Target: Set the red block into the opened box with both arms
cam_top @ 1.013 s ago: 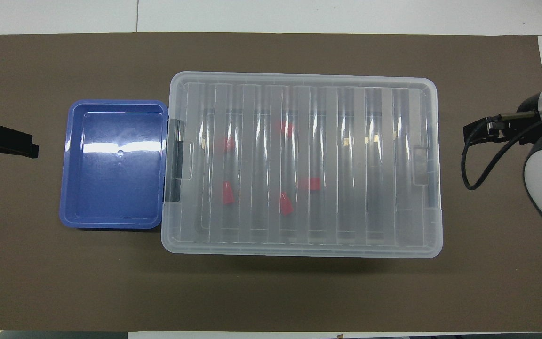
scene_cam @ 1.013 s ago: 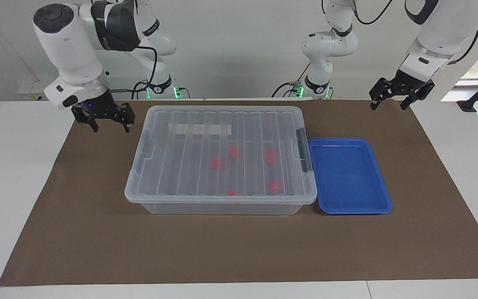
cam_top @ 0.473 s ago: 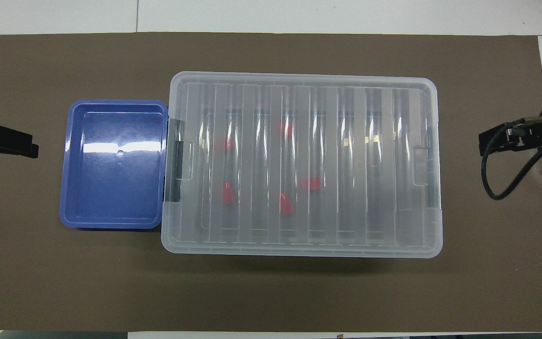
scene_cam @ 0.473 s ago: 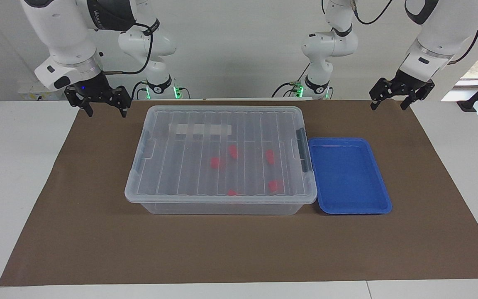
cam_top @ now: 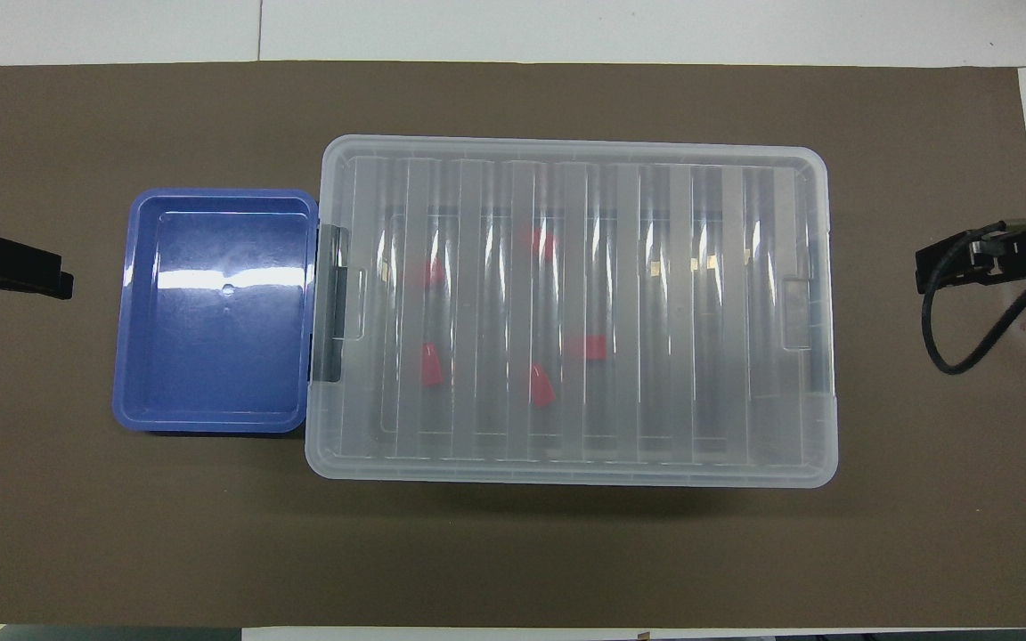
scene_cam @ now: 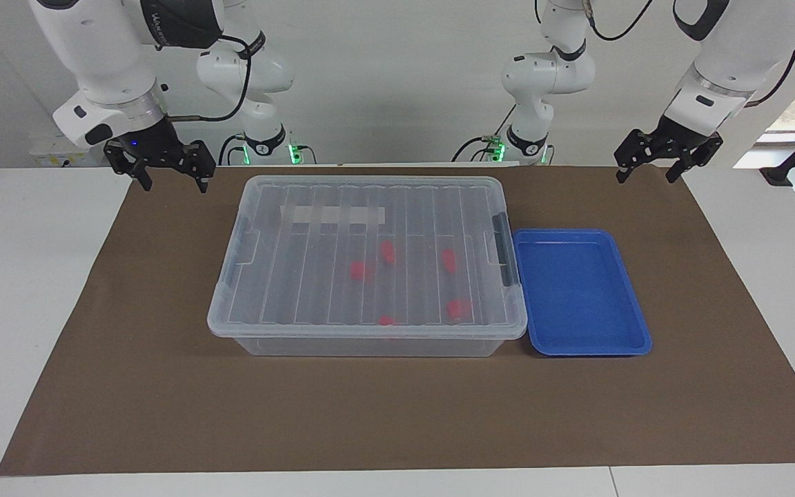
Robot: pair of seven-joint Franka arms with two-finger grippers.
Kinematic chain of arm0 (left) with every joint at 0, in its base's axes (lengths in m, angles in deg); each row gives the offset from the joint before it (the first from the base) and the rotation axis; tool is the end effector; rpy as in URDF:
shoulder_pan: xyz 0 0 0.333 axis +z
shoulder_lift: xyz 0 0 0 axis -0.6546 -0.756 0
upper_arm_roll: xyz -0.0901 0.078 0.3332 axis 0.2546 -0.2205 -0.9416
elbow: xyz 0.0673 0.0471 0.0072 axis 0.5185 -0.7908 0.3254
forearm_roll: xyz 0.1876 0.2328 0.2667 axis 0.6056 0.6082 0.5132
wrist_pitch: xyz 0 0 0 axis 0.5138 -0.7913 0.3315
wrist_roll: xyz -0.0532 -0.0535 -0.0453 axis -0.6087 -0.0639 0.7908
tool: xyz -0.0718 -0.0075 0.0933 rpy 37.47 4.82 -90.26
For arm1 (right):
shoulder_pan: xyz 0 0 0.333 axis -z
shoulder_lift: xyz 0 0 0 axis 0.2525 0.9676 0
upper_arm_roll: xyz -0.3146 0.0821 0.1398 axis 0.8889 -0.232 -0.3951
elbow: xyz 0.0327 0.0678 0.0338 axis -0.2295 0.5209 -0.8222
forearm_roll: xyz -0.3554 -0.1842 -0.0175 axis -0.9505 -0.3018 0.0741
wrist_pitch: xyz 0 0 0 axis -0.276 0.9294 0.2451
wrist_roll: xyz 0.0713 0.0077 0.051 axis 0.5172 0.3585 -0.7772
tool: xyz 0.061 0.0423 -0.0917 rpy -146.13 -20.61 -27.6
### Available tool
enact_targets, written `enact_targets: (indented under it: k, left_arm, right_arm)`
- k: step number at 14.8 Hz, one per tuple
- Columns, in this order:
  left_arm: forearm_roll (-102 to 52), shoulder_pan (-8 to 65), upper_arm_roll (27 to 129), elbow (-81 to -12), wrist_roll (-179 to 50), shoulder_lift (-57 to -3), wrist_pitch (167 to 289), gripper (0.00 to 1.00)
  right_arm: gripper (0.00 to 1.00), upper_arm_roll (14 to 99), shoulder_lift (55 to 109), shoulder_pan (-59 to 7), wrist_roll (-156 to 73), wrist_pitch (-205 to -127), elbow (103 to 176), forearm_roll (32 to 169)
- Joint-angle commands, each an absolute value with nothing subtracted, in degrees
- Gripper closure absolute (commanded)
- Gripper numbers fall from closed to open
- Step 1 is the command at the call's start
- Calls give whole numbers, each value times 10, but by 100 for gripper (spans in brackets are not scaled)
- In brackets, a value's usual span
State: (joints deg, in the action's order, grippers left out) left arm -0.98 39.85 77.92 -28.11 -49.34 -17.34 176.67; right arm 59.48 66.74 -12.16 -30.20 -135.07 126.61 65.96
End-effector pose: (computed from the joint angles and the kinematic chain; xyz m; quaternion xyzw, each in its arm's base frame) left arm 0.5407 -0.0409 0.6648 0.9993 -0.0346 -0.0127 0.0110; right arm 0.5545 0.0069 0.6449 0.9988 -0.0125 -0.0334 0.0345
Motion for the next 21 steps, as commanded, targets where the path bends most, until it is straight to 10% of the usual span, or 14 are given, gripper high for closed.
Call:
enact_targets:
  k: [1,21]
  left_arm:
    - [-17,409,786,-299,-491,-158,1767,0]
    - [-17,409,786,-299,-491,-158,1767,0]
  right_arm:
    - [0,603,666,-131,-293,-1338,1262,667]
    - [0,619,666,-127,-289,-1335,1260,727]
